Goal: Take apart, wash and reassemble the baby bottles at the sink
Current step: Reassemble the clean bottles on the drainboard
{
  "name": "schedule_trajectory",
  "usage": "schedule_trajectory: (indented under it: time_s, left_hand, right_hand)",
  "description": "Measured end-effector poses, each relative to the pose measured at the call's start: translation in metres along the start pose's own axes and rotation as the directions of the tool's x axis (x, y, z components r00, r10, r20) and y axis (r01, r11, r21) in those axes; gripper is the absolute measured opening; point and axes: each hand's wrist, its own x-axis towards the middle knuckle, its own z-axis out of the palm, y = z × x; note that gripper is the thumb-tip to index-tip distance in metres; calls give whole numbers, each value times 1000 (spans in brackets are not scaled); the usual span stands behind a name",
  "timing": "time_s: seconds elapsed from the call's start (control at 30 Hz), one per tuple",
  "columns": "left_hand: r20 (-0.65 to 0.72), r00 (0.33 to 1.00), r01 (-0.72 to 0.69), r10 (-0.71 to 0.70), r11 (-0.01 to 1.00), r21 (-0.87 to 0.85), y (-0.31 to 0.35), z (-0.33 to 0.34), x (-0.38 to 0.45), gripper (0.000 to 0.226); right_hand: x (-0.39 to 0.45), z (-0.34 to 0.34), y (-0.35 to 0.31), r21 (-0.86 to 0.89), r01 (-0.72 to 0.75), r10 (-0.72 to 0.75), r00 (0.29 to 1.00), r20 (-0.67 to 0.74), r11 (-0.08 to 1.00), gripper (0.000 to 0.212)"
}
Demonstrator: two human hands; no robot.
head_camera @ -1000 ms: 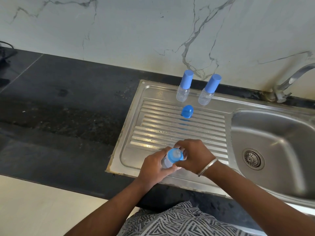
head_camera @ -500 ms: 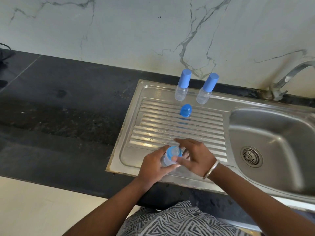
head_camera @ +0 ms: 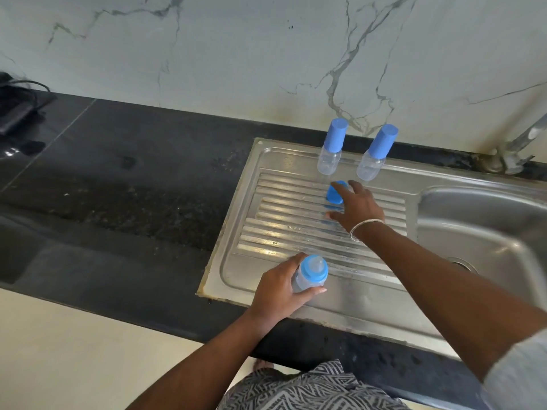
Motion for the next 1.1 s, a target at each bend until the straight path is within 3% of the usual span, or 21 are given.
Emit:
schedule_trajectory:
  time_s: [0.1,0.33,0.57,0.73,0.9,1.1]
  left_hand:
    - [-1,1000,5,-5,1000,-6,1,-1,0,62]
    - [-16,1000,14,-14,1000,9,-1,0,0,63]
    - [-12,1000,9,-9,1000,9,-2,1,2,62]
    - [-20,1000,-2,2,1000,12,-3,2,1,62]
    - [-23,1000,-20,20,1000,1,-5,3,3,64]
    - [-34,998,-49,48,999,-13,-8,3,3,66]
  right_hand:
    - [8,5,-3,-10,14,-13,999,50,1000,70]
    - [9,13,0,63,102,-98,993,-64,993,37]
    - [-37,-24,-25,372,188,-128,975,-181,909,35]
    - [-92,-63,-37,405,359,-240,918,-315,841,34]
    - [-119,-74,-44,280,543,-548,834,-68,792,37]
    - [-132,-68,-51,139,488,-505,851,144,862,42]
